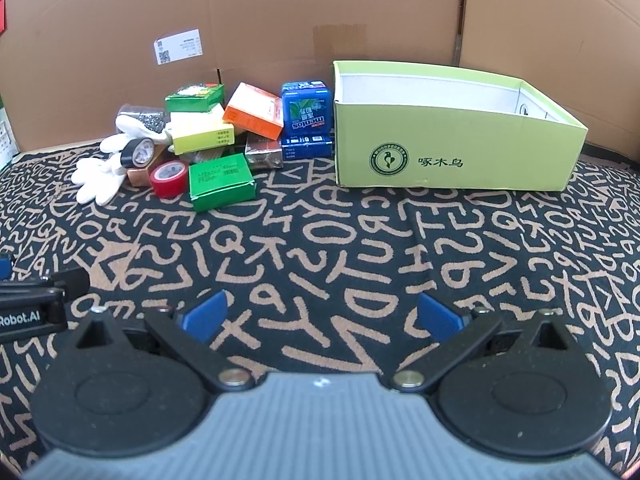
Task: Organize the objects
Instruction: 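Reach both tools toward the pile of items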
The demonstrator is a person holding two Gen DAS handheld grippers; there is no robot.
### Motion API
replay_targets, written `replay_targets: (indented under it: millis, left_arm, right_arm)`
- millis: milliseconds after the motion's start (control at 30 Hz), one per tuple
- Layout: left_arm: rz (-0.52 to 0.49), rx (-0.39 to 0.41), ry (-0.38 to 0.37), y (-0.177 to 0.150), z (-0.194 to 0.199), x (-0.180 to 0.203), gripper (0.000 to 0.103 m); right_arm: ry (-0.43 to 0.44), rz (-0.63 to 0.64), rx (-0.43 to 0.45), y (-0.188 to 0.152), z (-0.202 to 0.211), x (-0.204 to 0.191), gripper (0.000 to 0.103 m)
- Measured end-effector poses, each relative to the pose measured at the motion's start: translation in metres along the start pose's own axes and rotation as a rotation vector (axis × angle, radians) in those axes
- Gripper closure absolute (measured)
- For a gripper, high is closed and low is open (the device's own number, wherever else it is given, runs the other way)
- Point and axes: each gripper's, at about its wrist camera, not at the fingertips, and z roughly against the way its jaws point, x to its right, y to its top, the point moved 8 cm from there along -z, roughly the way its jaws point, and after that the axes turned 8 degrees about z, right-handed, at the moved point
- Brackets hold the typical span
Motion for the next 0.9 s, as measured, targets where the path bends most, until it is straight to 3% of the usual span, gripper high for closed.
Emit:
replay_targets:
  millis: [300,433,600,733,900]
  left_arm:
    - [0.006,0.021,-0.092,0.025,-0.013,0.007,0.0]
    - [0.027,0.035,-0.125,0.044,-0.031,0.008,0.0]
    - [0.053,0.018,-0.171,0.063,-0.061,0.009,0.01]
    - [0.017,-0.003,-0.213,0.07,-0.079,0.018,0.011]
    - [-0.026,-0.009,-0.223,0.075,-0.098,0.028,0.012]
  right_arm:
    - [0.097,0.047,0.022,0.004,-0.011,-0.013,0.0]
    - [0.159,0.075,0.086,0.011,-0.016,-0.024,0.0]
    - [0.181,0.157,0.139,0.029,-0.037,-0.04,0.0]
    - [0.21,0.218,0.137,0.045,-0.067,-0.048,0.014]
    - [0.299,0.206,0.133,0.066,-0.096,-0.054,0.015]
